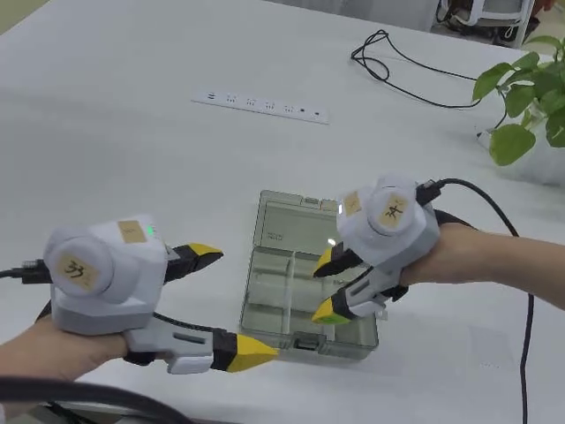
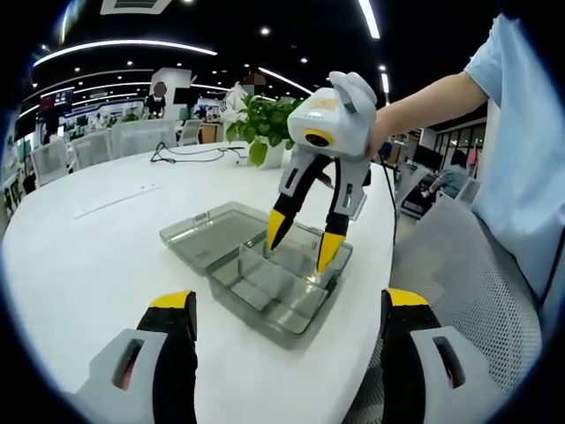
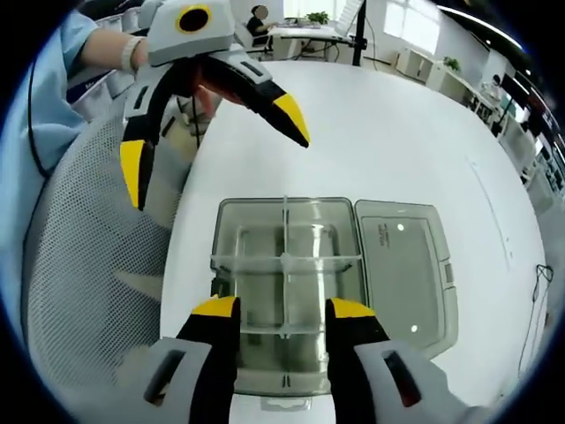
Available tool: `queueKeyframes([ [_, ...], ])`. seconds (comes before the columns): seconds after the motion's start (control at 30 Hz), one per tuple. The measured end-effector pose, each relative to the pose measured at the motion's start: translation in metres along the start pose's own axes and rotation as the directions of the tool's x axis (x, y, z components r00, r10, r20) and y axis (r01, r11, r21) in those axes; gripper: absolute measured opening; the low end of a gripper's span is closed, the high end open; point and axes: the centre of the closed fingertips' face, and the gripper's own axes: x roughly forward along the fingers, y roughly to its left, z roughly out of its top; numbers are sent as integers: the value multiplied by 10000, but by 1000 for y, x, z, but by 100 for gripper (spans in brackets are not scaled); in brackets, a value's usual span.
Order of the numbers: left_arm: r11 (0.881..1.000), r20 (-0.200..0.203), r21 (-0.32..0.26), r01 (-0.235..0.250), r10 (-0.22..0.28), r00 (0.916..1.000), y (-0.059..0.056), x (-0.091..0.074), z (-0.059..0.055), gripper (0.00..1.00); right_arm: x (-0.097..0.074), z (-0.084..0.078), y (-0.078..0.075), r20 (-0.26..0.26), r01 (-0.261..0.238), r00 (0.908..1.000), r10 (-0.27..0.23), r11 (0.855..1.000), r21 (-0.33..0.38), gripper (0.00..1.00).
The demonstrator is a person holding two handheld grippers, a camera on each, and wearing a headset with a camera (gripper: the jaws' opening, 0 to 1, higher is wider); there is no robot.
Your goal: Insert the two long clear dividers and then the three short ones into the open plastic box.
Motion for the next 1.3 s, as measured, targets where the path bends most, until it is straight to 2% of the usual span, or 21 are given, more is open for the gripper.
queueKeyframes([
  [0.1, 10000, -6, 30, -32, 32, 10000, 1, -1, 1, 87, -5, 4, 0, 478, 189, 9987, -196, 9997, 156, 45],
  [0.2, 9999, -32, 54, -103, 103, 9999, 2, -3, 1, 88, -10, 10, 0, 1197, 465, 9915, -510, 9981, 400, 58],
  [0.33, 9998, -45, 72, -176, 177, 9998, 3, -4, 3, 88, -17, 11, 0, 1744, 827, 9803, -925, 9946, 625, 76],
  [0.4, 9998, -43, 69, -203, 204, 9998, 3, -4, 3, 88, -20, 9, 1, 1952, 932, 9748, -1079, 9922, 829, 85],
  [0.47, 9997, -31, 51, -245, 245, 9997, 3, -4, 4, 88, -25, 6, 1, 2174, 1131, 9671, -1318, 9889, 963, 89],
  [0.5, 9996, -19, 39, -268, 268, 9996, 3, -4, 4, 89, -26, 3, 1, 2181, 1165, 9662, -1377, 9874, 1071, 92],
  [0.67, 9994, -54, 22, -332, 333, 9994, 3, -6, 3, 89, -37, -11, 2, 2408, 1420, 9541, -1780, 9769, 1595, 100],
  [0.73, 9994, -63, 7, -358, 358, 9993, 4, -6, 3, 90, -44, -17, 1, 2465, 1505, 9500, -1916, 9728, 1761, 100],
  [0.9, 9990, -166, 58, -444, 445, 9989, 4, -6, 2, 94, -61, -42, -6, 2340, 1975, 9394, -2507, 9533, 2284, 100],
  [0.97, 9990, -168, 80, -436, 437, 9989, 3, -6, 3, 94, -68, -54, -7, 2227, 2110, 9379, -2661, 9469, 2427, 100],
  [1.1, 9990, -195, 127, -429, 431, 9989, 2, -4, 4, 95, -82, -79, -7, 1807, 2425, 9376, -2969, 9312, 2722, 100],
  [1.3, 9989, -154, 191, -440, 443, 9989, 0, -3, 8, 95, -97, -123, -5, 1065, 2653, 9474, -3019, 9265, 2668, 100],
])
